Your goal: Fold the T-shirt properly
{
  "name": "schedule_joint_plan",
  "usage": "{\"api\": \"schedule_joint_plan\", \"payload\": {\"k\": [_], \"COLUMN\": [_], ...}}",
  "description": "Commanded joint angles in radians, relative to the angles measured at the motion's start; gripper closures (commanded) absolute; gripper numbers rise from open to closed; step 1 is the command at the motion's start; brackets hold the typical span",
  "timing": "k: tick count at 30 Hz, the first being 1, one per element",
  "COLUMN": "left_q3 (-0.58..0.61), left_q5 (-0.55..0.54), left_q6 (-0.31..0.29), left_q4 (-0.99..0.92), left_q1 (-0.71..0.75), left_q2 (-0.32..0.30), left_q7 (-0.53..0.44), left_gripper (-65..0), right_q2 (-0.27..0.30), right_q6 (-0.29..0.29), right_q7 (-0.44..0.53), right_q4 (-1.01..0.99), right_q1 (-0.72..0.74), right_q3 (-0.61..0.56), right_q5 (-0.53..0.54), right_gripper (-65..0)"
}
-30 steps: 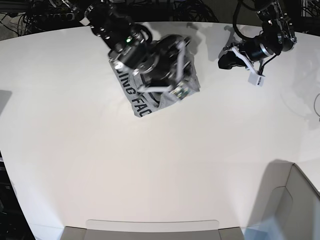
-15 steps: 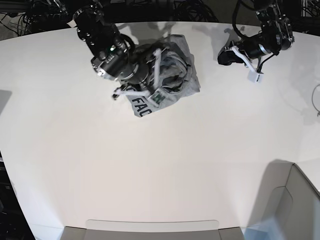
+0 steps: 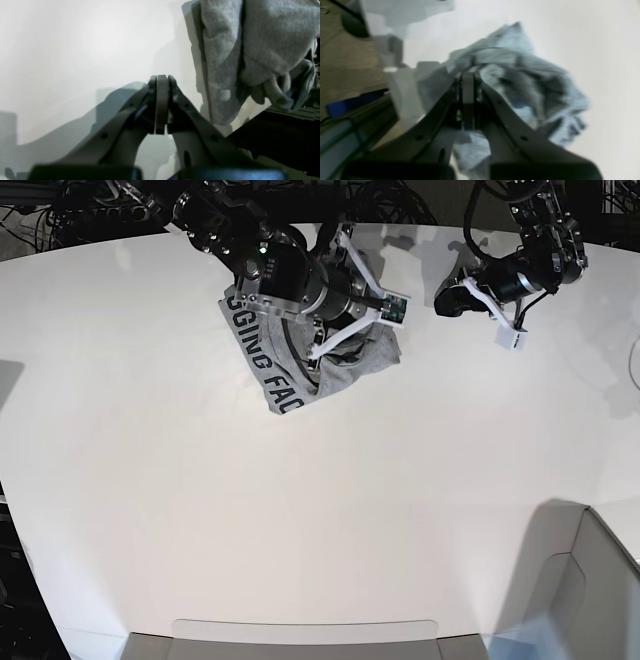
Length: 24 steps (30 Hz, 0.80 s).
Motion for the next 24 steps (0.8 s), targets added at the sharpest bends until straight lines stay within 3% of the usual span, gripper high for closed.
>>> {"api": "schedule_joint_plan", "payload": {"k": [1,3,5,9,14,16,24], "left_q3": [-0.005,-0.005,-0.005,-0.005,-0.005,-0.005,-0.005], "left_q5": [-0.022,-0.022,-0.022,-0.022,-0.022,-0.022,-0.022], "left_q6": [-0.002,-0.002,-0.002,-0.002,-0.002,-0.002,-0.002], "left_q4": [0.014,0.014,0.014,0.014,0.014,0.014,0.014], "left_q1": [-0.006,-0.006,-0.006,-0.006,-0.006,-0.006,-0.006], "left_q2": [-0.011,-0.011,-0.011,-0.011,-0.011,-0.011,-0.011], "left_q7": [-0.004,-0.004,-0.004,-0.004,-0.004,-0.004,-0.004], "left_gripper": [0.0,0.0,0.0,0.0,0.0,0.0,0.0], "right_q2": [-0.011,-0.008,0.001,0.043,0.038,0.029,-0.109], "right_q6": [-0.035,-0.112,-0.149,-0.150,-0.150,-0.150,-0.150], "right_q7": [0.009,0.009,0.009,0.009,0.009,0.009,0.009], "right_q4": [0.018,0.012,0.008,0.012,-0.018,-0.089,-0.428], "right_q1": [0.017,0.020,0.019,0.005,0.007,0.040,0.234], "right_q3": [0.026,0.069,0.100,0.161,0.219,0.206,0.043], "right_q5": [-0.028,-0.054,-0.055,-0.055,-0.055,-0.054,-0.040], "right_gripper": [0.0,0.0,0.0,0.0,0.0,0.0,0.0]}}
